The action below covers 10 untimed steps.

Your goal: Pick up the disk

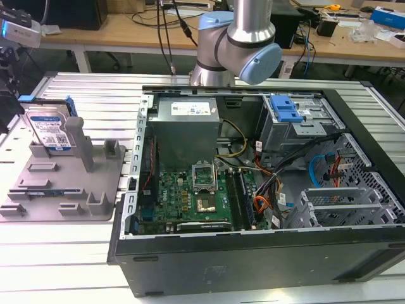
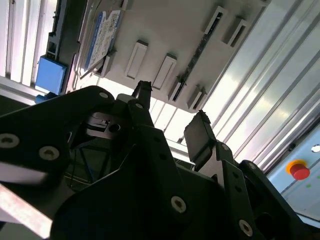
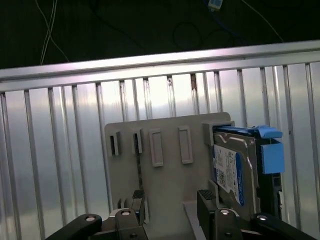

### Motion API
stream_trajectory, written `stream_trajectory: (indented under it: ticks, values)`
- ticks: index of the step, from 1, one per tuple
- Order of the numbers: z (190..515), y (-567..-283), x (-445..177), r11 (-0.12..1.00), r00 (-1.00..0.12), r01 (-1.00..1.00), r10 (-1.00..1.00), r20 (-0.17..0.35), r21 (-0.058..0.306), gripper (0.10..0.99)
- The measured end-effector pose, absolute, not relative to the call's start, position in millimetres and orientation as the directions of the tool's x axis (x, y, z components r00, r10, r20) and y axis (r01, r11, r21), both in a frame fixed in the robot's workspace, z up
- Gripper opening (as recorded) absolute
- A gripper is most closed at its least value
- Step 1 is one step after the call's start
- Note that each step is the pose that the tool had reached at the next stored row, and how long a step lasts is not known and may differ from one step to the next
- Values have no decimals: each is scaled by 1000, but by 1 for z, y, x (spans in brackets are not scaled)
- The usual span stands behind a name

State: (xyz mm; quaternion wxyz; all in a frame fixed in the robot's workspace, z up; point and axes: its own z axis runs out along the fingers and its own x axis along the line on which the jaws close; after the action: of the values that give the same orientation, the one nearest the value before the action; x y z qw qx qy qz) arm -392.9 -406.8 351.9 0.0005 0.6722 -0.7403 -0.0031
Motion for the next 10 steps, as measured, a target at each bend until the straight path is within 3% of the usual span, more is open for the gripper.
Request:
stream_trajectory:
  ticks: [6,10]
  values:
    - [352,-406,-393,95,-95,-995,-995,-3,5,541]
    - [351,-386,-393,89,-89,-996,-996,-3,5,541]
